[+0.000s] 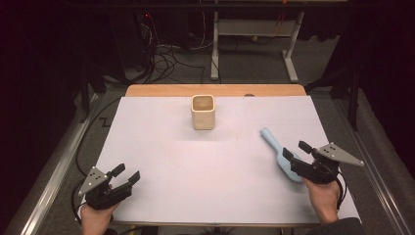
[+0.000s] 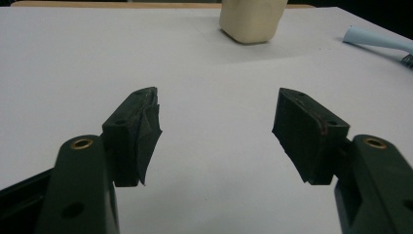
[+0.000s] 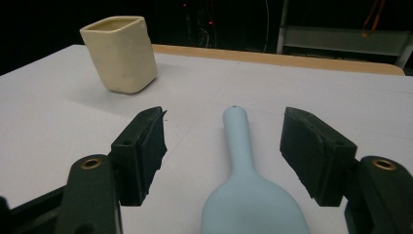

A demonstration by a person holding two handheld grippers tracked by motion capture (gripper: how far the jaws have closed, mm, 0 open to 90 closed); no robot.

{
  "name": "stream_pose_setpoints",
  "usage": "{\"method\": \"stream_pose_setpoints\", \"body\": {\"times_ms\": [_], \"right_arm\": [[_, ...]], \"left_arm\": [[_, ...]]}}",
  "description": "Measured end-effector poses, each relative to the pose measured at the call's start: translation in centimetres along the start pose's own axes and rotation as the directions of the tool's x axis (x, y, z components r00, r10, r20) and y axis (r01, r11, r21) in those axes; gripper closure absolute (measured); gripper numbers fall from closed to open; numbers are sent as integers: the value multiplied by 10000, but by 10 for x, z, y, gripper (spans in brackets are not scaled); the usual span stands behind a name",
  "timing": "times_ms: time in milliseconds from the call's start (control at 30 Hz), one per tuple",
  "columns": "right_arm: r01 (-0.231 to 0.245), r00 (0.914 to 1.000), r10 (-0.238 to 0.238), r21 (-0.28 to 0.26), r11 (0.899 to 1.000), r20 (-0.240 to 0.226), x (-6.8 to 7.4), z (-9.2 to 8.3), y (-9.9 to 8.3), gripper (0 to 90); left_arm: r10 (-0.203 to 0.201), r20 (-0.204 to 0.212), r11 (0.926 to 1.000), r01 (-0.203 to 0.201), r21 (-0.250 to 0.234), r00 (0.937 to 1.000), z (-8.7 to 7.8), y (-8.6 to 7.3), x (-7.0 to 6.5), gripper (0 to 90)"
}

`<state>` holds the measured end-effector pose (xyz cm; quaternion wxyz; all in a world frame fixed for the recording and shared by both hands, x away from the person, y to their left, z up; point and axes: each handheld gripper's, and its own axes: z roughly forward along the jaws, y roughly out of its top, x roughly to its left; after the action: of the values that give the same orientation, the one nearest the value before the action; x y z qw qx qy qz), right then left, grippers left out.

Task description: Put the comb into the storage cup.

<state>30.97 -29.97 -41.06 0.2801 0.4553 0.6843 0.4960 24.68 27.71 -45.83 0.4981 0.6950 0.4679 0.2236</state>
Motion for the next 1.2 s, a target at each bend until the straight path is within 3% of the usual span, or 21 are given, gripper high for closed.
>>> {"method": "stream_pose_setpoints", "body": {"times_ms": [600,800,1033,1133,1167,1200], "right_arm": [[-326,9994,334,559,9979,-133,-7,29,22,337],[-444,9989,457,1040,9936,-104,-13,42,33,346],[-958,9949,999,2002,9751,-105,-18,55,51,372],[-1017,9946,1039,2478,9635,43,-18,61,58,380],[-1055,9940,1094,2861,9524,23,-20,65,61,404],[-1055,9940,1094,2861,9524,23,-20,65,61,404]], "left_arm": [[-52,30,10000,52,26,10000,1,0,1,341],[-94,57,10000,94,27,9999,1,0,1,338],[-99,76,9999,99,22,9999,0,0,1,338],[-51,96,10000,50,49,9999,0,0,1,339],[-41,102,10000,40,49,9999,0,0,0,339],[-33,107,10000,33,52,9999,0,0,0,339]]}}
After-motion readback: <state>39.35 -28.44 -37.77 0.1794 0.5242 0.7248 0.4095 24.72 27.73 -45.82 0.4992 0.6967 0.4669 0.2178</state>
